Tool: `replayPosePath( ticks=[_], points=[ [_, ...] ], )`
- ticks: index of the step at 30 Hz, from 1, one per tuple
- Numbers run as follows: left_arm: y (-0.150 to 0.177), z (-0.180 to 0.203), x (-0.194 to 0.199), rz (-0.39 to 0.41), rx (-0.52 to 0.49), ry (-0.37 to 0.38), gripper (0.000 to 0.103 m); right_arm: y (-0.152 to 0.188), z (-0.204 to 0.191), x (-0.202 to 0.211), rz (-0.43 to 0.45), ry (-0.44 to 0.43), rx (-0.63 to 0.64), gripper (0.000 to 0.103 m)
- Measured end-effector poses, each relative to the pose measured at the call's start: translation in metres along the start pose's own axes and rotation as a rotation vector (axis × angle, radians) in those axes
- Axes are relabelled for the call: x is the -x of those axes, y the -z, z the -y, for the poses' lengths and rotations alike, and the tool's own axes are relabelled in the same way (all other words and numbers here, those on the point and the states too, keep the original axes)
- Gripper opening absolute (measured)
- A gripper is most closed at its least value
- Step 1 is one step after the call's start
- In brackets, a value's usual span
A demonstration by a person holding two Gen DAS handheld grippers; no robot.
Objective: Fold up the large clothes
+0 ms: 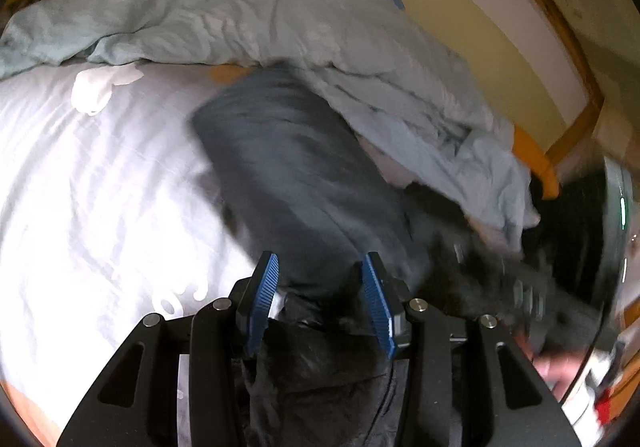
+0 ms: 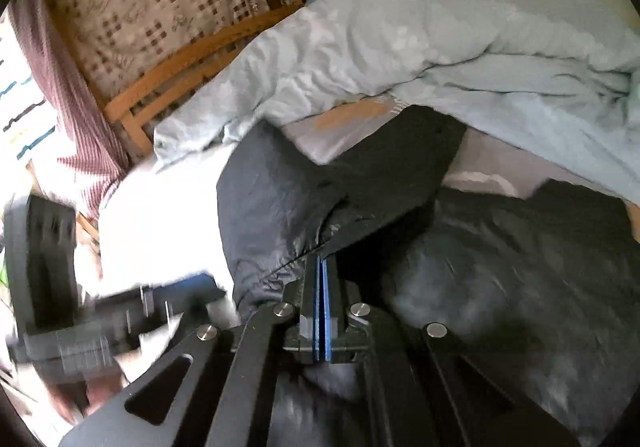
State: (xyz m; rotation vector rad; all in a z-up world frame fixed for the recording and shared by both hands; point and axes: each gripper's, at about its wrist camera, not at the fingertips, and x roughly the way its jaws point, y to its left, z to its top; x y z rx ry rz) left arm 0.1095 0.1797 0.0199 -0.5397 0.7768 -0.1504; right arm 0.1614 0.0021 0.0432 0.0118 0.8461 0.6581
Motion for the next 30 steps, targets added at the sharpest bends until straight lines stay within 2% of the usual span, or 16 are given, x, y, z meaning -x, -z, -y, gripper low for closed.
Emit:
replayPosePath(
  ticks=[2,6,8,11,16,18,19,21,23,26,28,29,30],
  points=[
    [-0.002,-0.004,0.007,0.022,0.013,0.006,0.042,0.02,-0.001,0.014,-0.01,0.026,-0.004,0.002],
    [-0.002,0.001,0.009,0.028,-0.013,0.017,0.042,0.062,-0.018,0.024,-0.08,-0.045,0.004,0.002],
    [0.001,0.005,0.007,0.018,-0.033,0.031,0.048,0.075,-0.031,0.024,-0.092,-0.053,0.036,0.002],
    [0.004,0.015,0.005,0.005,-0.061,0.053,0.063,0.085,-0.041,0.023,-0.098,-0.07,0.045,0.002],
    [0.008,0.027,0.003,-0.015,-0.109,0.069,0.067,0.092,-0.037,0.023,-0.141,-0.111,-0.008,0.005],
    [0.01,0.028,-0.005,-0.047,-0.127,0.016,0.067,0.092,-0.031,0.029,-0.144,-0.068,-0.011,0.012],
    [0.011,0.028,-0.01,-0.064,-0.132,-0.021,0.065,0.09,-0.026,0.035,-0.132,-0.047,-0.019,0.018],
    [0.014,0.024,-0.019,-0.086,-0.124,-0.045,0.059,0.086,-0.012,0.047,-0.102,-0.019,-0.037,0.022],
    [0.015,0.019,-0.028,-0.131,-0.106,-0.069,0.032,0.08,0.004,0.058,-0.076,0.02,-0.057,0.022],
    [0.016,0.012,-0.032,-0.147,-0.077,-0.102,0.021,0.06,0.029,0.068,-0.022,0.099,-0.076,0.022],
    [0.016,0.01,-0.03,-0.142,-0.069,-0.13,0.019,0.04,0.047,0.067,0.004,0.152,-0.091,0.024],
    [0.016,0.011,-0.028,-0.135,-0.074,-0.141,0.019,0.026,0.058,0.061,0.005,0.165,-0.108,0.025],
    [0.017,0.012,-0.027,-0.129,-0.08,-0.153,0.019,0.012,0.067,0.052,0.0,0.174,-0.122,0.034]
  ],
)
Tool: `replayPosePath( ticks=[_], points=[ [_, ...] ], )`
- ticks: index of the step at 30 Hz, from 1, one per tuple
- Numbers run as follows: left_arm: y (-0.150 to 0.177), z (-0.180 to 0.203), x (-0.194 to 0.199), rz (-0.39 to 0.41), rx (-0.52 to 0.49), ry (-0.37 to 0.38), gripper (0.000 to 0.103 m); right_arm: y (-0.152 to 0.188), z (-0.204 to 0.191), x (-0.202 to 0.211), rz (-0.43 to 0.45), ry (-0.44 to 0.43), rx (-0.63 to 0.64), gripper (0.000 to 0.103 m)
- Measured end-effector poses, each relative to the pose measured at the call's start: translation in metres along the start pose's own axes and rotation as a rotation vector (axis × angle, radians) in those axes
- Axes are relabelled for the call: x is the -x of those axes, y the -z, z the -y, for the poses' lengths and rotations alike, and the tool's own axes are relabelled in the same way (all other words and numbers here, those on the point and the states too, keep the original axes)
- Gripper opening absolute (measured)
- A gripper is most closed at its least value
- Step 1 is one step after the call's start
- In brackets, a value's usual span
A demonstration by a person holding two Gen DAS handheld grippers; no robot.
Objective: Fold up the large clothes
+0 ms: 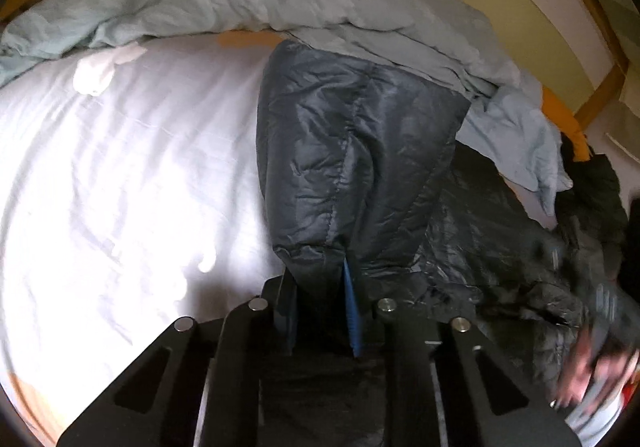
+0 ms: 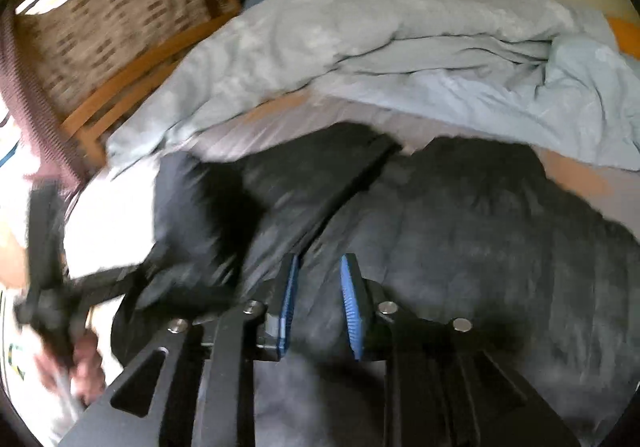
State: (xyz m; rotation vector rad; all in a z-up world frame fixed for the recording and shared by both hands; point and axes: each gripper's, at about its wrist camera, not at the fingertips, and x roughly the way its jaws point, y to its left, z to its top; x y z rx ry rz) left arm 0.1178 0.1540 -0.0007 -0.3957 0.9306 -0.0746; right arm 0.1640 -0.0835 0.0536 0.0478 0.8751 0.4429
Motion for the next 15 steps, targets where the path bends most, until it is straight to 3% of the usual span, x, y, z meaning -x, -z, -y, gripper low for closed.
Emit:
replayPosePath(
  ticks=[1,2,5,8,11,13,15],
  points=[
    [0.0,0.001,0.001,0.001,-0.005,-0.006,0.019,-0.012,0.003,-0.01,-0.005,0.012,-0.005,0.052],
    [0.001,0.001,0.001,0.0,-0.009,-0.008,0.019,-0.025,0.007,-0.023,-0.009,0.034,-0.003,0.06],
    [0.001,-0.001,-0.001,-0.006,-0.005,-0.009,0.019,-0.049,0.013,-0.06,-0.02,0.08,0.005,0.063],
    [-0.001,-0.003,-0.001,-0.011,0.006,0.0,0.019,-0.066,0.022,-0.102,-0.079,0.069,-0.059,0.063],
    [-0.001,-0.001,-0.002,-0.009,-0.001,0.006,0.019,-0.07,0.031,-0.134,-0.127,0.026,-0.112,0.048],
    [-0.002,0.0,-0.002,0.002,-0.014,0.019,0.019,-0.068,0.035,-0.147,-0.147,0.01,-0.133,0.006],
    [-0.002,0.003,-0.001,0.014,-0.03,0.022,0.019,-0.068,0.035,-0.143,-0.105,0.038,-0.119,0.004]
  ],
)
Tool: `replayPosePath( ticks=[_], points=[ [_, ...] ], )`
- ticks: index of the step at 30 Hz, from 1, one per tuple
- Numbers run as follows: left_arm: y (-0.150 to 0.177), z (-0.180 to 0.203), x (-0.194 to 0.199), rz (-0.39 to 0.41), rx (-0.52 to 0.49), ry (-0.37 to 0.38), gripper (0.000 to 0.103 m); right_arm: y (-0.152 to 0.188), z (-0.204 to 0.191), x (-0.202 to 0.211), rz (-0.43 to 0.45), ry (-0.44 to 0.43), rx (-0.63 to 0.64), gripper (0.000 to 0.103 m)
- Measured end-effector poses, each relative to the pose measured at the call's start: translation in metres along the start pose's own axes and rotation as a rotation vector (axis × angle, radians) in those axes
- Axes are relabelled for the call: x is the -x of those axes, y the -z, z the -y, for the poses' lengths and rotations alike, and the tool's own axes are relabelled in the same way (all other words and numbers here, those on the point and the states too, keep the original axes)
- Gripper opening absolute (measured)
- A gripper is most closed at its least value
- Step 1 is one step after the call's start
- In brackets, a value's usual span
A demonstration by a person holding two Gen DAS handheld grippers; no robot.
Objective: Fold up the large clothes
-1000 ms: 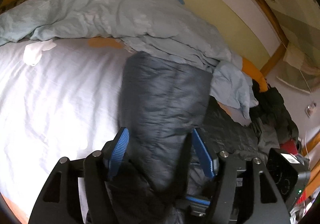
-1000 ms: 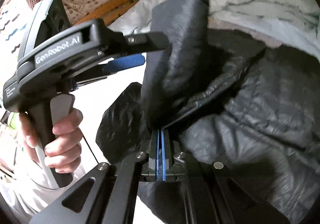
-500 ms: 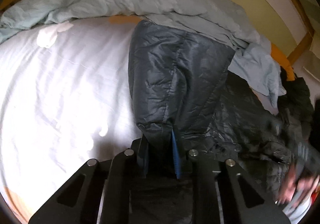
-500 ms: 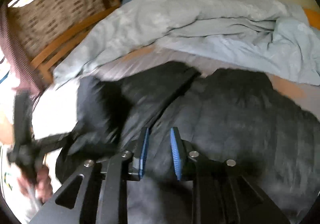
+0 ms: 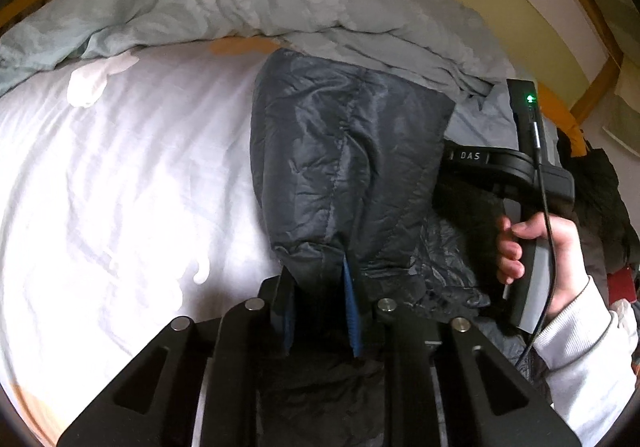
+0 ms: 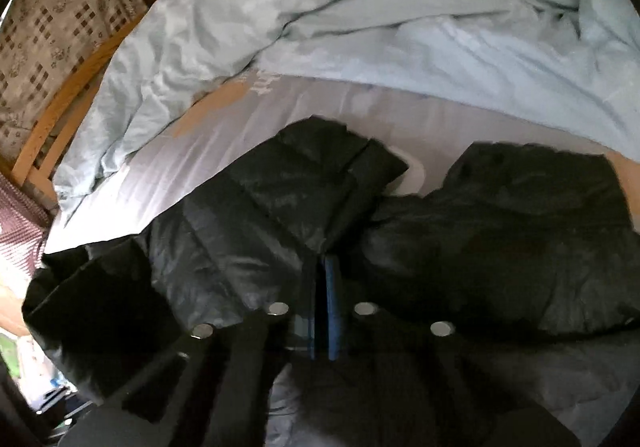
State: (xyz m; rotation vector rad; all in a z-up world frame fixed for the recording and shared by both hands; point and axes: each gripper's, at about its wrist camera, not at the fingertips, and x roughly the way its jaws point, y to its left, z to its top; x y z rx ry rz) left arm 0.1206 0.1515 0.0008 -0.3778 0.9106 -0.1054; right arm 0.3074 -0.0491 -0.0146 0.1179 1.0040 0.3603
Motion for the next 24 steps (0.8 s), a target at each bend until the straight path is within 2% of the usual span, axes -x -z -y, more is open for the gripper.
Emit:
replayPosePath(
  ticks=[3,7,11,14,18,20,24],
  points=[
    [-0.002,0.005,0.005,0.029,-0.013,0.015,0.02,0.005,-0.008,0.034,0.115,0.083,0.075,0.004],
    [-0.003,0.007,0.015,0.073,-0.025,0.035,0.03,0.022,-0.014,0.099,0.226,0.218,0.191,0.004],
    [-0.003,0.01,0.023,0.109,-0.03,0.049,0.039,0.059,0.001,0.173,0.325,0.364,0.274,0.004],
    [-0.003,0.014,0.026,0.122,-0.038,0.058,0.041,0.089,0.028,0.21,0.343,0.423,0.247,0.004],
    [0.001,0.02,0.028,0.128,-0.062,0.05,0.042,0.13,0.07,0.231,0.318,0.517,0.192,0.004],
    [0.002,0.024,0.027,0.128,-0.074,0.039,0.042,0.146,0.093,0.231,0.269,0.504,0.146,0.004],
    [0.004,0.027,0.022,0.12,-0.088,0.028,0.042,0.175,0.119,0.231,0.192,0.408,0.039,0.006]
  ],
)
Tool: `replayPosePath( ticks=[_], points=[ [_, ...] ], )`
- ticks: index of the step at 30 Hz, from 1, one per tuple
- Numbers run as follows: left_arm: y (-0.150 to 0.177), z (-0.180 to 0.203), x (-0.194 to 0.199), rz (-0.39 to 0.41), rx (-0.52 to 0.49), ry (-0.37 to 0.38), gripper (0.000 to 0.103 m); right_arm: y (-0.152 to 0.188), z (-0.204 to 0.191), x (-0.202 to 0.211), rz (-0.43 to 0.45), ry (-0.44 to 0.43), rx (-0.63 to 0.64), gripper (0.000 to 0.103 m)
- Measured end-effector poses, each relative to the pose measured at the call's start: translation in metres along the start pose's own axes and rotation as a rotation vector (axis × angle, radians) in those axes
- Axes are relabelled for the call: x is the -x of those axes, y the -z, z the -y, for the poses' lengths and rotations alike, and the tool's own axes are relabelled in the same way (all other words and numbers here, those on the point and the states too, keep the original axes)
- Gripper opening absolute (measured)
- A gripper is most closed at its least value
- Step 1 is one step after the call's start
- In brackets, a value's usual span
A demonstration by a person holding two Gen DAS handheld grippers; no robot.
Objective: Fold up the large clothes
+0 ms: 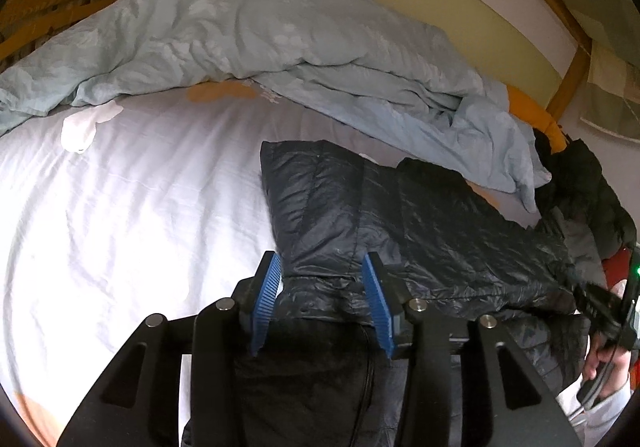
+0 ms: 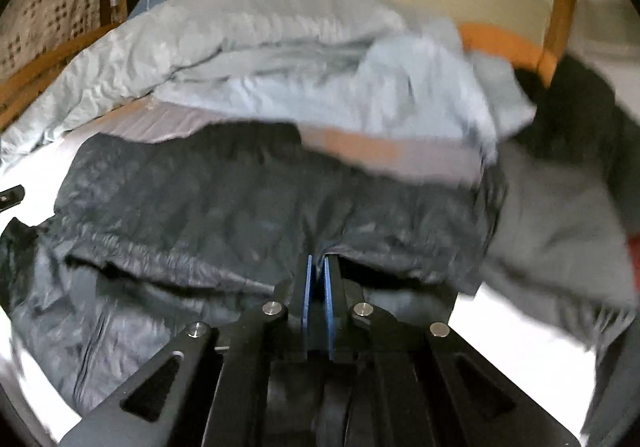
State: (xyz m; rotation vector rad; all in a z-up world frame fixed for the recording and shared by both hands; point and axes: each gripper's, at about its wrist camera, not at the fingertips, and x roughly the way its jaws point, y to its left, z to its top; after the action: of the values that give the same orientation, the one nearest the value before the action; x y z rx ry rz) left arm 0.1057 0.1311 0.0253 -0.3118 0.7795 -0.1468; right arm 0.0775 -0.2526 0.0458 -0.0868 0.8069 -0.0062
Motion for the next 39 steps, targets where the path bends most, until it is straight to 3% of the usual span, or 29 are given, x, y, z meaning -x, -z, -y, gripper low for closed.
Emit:
replayPosePath(
  ticks=[3,9,11,12,13,17,19,20,21,22,25,28,31,34,35,36,37,39],
  points=[
    [0.002,0.005,-0.006,-0.013,-0.015,0.002,0.042,0.012,0.007,0.011,0.013,-0.033,-0.024,0.013],
    [0.011,0.025,-0.022,-0.031,-0.106,-0.038,0.042,0.006,0.013,0.043,0.11,-0.07,-0.04,0.016],
    [0.014,0.029,-0.029,-0.042,-0.121,-0.049,0.042,-0.002,0.013,0.043,0.117,-0.06,-0.022,0.034],
    [0.015,0.029,-0.031,-0.049,-0.123,-0.053,0.042,-0.007,0.014,0.037,0.102,-0.045,-0.008,0.057],
    [0.016,0.03,-0.034,-0.055,-0.122,-0.057,0.042,-0.011,0.016,0.031,0.093,-0.032,0.002,0.066],
    [0.019,0.031,-0.039,-0.066,-0.122,-0.07,0.042,-0.016,0.037,0.004,0.039,0.094,-0.018,0.066],
    [0.019,0.032,-0.04,-0.065,-0.124,-0.073,0.042,-0.011,0.056,-0.01,-0.005,0.07,-0.082,0.066],
    [0.019,0.032,-0.04,-0.066,-0.124,-0.074,0.042,-0.008,0.062,-0.015,-0.019,0.054,-0.105,0.063],
    [0.019,0.031,-0.04,-0.066,-0.123,-0.075,0.042,-0.005,0.068,-0.019,-0.022,0.051,-0.117,0.037],
    [0.019,0.032,-0.04,-0.066,-0.124,-0.076,0.042,-0.001,0.071,-0.021,-0.019,0.044,-0.115,0.0],
    [0.019,0.033,-0.042,-0.063,-0.13,-0.083,0.042,0.004,0.081,-0.013,0.054,0.06,-0.13,0.001],
    [0.019,0.033,-0.043,-0.059,-0.135,-0.087,0.042,-0.001,0.093,0.006,0.137,0.13,-0.137,0.001],
    [0.019,0.032,-0.044,-0.058,-0.136,-0.088,0.042,-0.005,0.104,0.012,0.146,0.104,-0.159,0.001],
    [0.019,0.032,-0.046,-0.062,-0.139,-0.099,0.042,-0.002,0.107,0.008,0.112,-0.002,-0.181,0.001],
    [0.019,0.032,-0.048,-0.064,-0.138,-0.102,0.042,-0.001,0.106,0.002,0.077,-0.015,-0.183,0.006],
    [0.02,0.032,-0.049,-0.066,-0.136,-0.105,0.042,0.001,0.104,-0.004,0.053,-0.007,-0.182,0.017],
    [0.02,0.031,-0.05,-0.068,-0.134,-0.107,0.042,0.003,0.105,-0.008,0.048,0.001,-0.181,0.037],
    [0.02,0.032,-0.05,-0.069,-0.136,-0.109,0.042,0.006,0.104,-0.017,0.034,0.003,-0.179,0.066]
  ],
)
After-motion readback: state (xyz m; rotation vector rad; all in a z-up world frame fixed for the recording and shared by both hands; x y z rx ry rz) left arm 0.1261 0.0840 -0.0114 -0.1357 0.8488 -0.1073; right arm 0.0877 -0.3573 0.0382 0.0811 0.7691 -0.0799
